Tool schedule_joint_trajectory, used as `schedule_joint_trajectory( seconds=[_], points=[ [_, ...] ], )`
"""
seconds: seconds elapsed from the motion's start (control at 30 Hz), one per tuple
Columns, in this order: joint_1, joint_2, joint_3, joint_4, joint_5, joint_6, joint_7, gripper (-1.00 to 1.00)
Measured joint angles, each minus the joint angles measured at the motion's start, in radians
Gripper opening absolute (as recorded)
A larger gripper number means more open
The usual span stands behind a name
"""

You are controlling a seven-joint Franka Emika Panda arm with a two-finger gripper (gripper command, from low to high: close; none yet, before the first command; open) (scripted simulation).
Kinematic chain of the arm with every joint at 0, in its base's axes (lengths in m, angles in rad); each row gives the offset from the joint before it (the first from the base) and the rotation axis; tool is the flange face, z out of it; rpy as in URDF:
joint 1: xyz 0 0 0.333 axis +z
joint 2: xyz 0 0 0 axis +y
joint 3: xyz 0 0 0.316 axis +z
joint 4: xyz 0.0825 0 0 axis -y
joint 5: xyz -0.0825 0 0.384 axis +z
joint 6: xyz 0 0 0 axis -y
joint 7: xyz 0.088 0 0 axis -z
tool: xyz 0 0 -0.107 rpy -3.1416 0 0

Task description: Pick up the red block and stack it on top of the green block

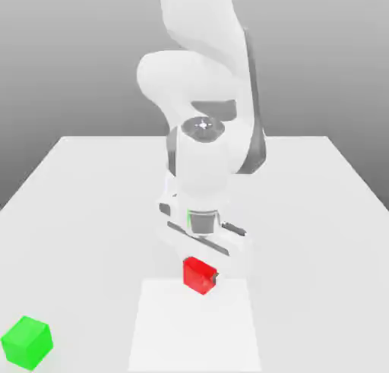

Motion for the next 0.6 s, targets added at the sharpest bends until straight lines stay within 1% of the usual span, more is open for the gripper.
schedule_joint_trajectory(
  seconds=[0.07, 0.13, 0.2, 0.27, 0.4, 0.47, 0.6],
  points=[
    [0.012, 0.011, -0.013, 0.001, -0.004, 0.010, 0.003, -1.00],
    [-0.013, -0.026, 0.018, -0.003, 0.018, -0.023, -0.015, -1.00],
    [-0.021, -0.090, 0.042, -0.012, 0.076, -0.078, -0.057, -1.00],
    [-0.004, -0.159, 0.041, -0.021, 0.115, -0.138, -0.084, -1.00],
    [0.002, -0.290, 0.030, -0.034, 0.127, -0.256, -0.093, -1.00],
    [-0.034, -0.280, 0.010, 0.015, 0.096, -0.295, -0.094, -1.00],
    [-0.119, -0.207, -0.049, 0.154, 0.051, -0.361, -0.121, -1.00]
  ],
)
